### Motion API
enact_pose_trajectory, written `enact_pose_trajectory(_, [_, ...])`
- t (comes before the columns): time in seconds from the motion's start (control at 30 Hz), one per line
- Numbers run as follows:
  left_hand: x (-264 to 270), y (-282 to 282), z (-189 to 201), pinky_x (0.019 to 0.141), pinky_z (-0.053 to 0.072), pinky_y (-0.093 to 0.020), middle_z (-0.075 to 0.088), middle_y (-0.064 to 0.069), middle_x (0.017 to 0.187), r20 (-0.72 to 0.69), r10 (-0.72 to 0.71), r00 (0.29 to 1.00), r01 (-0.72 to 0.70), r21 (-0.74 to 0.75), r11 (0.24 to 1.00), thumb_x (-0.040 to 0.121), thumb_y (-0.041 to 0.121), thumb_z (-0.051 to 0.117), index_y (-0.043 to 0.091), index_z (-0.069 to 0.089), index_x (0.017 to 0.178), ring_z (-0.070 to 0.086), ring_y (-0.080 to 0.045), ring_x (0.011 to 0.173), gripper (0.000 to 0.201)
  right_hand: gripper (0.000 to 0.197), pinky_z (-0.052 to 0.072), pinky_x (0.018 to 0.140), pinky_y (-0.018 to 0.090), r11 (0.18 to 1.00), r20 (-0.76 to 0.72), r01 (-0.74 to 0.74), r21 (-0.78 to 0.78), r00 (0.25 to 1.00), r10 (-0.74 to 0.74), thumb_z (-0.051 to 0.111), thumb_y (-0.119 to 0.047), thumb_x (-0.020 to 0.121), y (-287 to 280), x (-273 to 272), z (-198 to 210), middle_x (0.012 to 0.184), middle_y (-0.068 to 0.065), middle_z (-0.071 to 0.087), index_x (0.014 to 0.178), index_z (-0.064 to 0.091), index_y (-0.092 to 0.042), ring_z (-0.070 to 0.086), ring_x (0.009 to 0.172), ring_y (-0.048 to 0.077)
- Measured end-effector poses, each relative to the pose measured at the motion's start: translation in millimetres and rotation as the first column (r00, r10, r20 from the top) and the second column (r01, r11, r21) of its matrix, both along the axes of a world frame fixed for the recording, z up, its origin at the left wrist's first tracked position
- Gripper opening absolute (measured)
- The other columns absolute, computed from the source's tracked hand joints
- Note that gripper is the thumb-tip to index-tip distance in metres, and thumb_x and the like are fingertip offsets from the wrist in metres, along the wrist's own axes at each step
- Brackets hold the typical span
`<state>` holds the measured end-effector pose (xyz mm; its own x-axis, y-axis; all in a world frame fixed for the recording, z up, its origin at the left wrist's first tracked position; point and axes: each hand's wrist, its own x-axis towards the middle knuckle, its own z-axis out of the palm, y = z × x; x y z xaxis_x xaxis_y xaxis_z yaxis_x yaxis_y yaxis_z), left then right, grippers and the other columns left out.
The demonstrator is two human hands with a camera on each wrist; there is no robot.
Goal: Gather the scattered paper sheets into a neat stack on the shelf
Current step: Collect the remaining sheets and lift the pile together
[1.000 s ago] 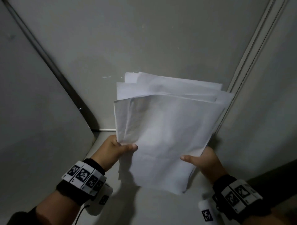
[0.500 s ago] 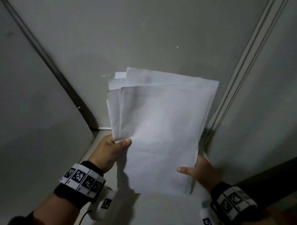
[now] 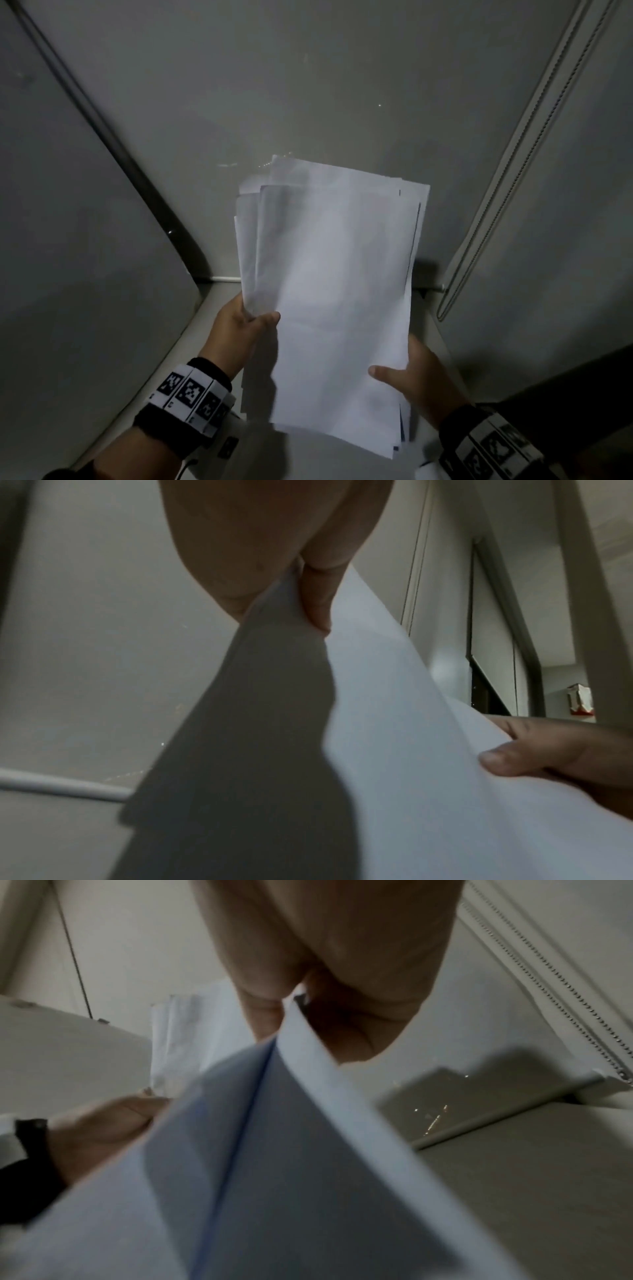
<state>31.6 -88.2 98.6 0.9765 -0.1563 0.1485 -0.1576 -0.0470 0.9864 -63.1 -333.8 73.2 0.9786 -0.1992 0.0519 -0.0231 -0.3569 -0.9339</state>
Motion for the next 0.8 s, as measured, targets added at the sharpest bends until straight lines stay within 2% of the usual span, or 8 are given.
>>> enact_pose_trajectory(0.1, [0, 0, -6, 0.077, 0.051, -0.035, 0.065, -0.006, 0.084, -0.078, -0.08, 0.994, 0.072, -0.095, 0.993, 0.075, 0.005, 0.074, 0.023, 0.063, 0.084, 0.061, -0.021, 0.079, 0.024, 0.034, 0.05, 0.066, 0.011, 0.998, 0.007, 0.06, 0.011, 0.998, -0.06, 0.073, -0.007, 0.072, -4, 4, -5, 0.089, -0.018, 0.063, 0.086, 0.054, -0.031, 0.064, 0.075, -0.005])
enact_pose_trajectory(0.17, [5, 4, -17, 0.074, 0.051, -0.036, 0.069, -0.007, 0.08, -0.15, -0.147, 0.978, 0.119, -0.18, 0.976, 0.055, 0.016, 0.08, 0.015, 0.072, 0.081, 0.063, -0.022, 0.076, 0.027, 0.029, 0.055, 0.072, 0.025, 0.996, -0.019, 0.057, 0.063, 0.998, -0.056, 0.075, -0.008, 0.07, -12, 9, -8, 0.091, -0.008, 0.07, 0.089, 0.06, -0.023, 0.068, 0.08, 0.009])
enact_pose_trajectory(0.23, [5, 6, -27, 0.063, 0.055, -0.027, 0.073, 0.0, 0.068, -0.201, -0.196, 0.96, 0.157, -0.192, 0.969, 0.045, 0.024, 0.078, 0.015, 0.077, 0.073, 0.067, -0.015, 0.064, 0.029, 0.025, 0.055, 0.078, 0.033, 0.989, -0.016, 0.065, 0.134, 0.998, -0.063, 0.076, -0.002, 0.068, -18, 14, -8, 0.088, -0.002, 0.075, 0.087, 0.066, -0.016, 0.07, 0.085, 0.018])
enact_pose_trajectory(0.3, [2, 7, -34, 0.059, 0.058, -0.023, 0.075, -0.001, 0.067, -0.212, -0.241, 0.947, 0.214, -0.143, 0.966, 0.044, 0.028, 0.077, 0.017, 0.078, 0.07, 0.07, -0.014, 0.063, 0.028, 0.021, 0.055, 0.076, 0.027, 0.976, 0.011, 0.1, 0.191, 0.994, -0.104, 0.074, 0.005, 0.067, -21, 17, -8, 0.076, -0.007, 0.076, 0.076, 0.067, -0.013, 0.07, 0.08, 0.013])
enact_pose_trajectory(0.37, [-2, 7, -40, 0.064, 0.059, -0.021, 0.078, -0.001, 0.077, -0.215, -0.259, 0.942, 0.242, -0.102, 0.965, 0.044, 0.03, 0.079, 0.017, 0.077, 0.078, 0.073, -0.015, 0.072, 0.036, 0.023, 0.053, 0.067, 0.017, 0.973, 0.016, 0.105, 0.203, 0.994, -0.111, 0.072, 0.006, 0.069, -18, 16, -11, 0.069, -0.013, 0.074, 0.072, 0.067, -0.015, 0.069, 0.071, 0.004])
enact_pose_trajectory(0.5, [-2, 8, -46, 0.063, 0.058, -0.018, 0.079, 0.004, 0.08, -0.242, -0.275, 0.931, 0.261, -0.087, 0.961, 0.043, 0.03, 0.08, 0.021, 0.078, 0.079, 0.074, -0.012, 0.074, 0.037, 0.017, 0.055, 0.065, 0.019, 0.973, 0.003, 0.144, 0.181, 0.989, -0.147, 0.073, 0.0, 0.07, -12, 14, -19, 0.067, -0.01, 0.074, 0.072, 0.07, -0.017, 0.07, 0.074, 0.013])
enact_pose_trajectory(0.67, [7, 7, -19, 0.084, 0.053, -0.042, 0.075, -0.002, 0.084, -0.148, -0.209, 0.967, 0.19, -0.134, 0.973, 0.047, 0.033, 0.079, 0.029, 0.078, 0.077, 0.068, -0.025, 0.086, 0.031, 0.024, 0.052, 0.059, 0.01, 0.974, 0.156, 0.111, 0.196, 0.977, -0.143, 0.072, 0.002, 0.07, -9, 17, 17, 0.064, -0.019, 0.072, 0.073, 0.065, -0.02, 0.068, 0.066, 0.001])
enact_pose_trajectory(0.8, [12, 9, -3, 0.078, 0.058, -0.028, 0.078, 0.005, 0.082, -0.074, -0.279, 0.957, 0.26, -0.195, 0.946, 0.041, 0.033, 0.085, 0.029, 0.079, 0.078, 0.072, -0.014, 0.081, 0.038, 0.03, 0.055, 0.065, 0.014, 0.973, 0.233, 0.039, 0.228, 0.968, -0.094, 0.07, 0.007, 0.071, -16, 22, 37, 0.075, -0.016, 0.075, 0.085, 0.064, -0.018, 0.07, 0.074, 0.003])
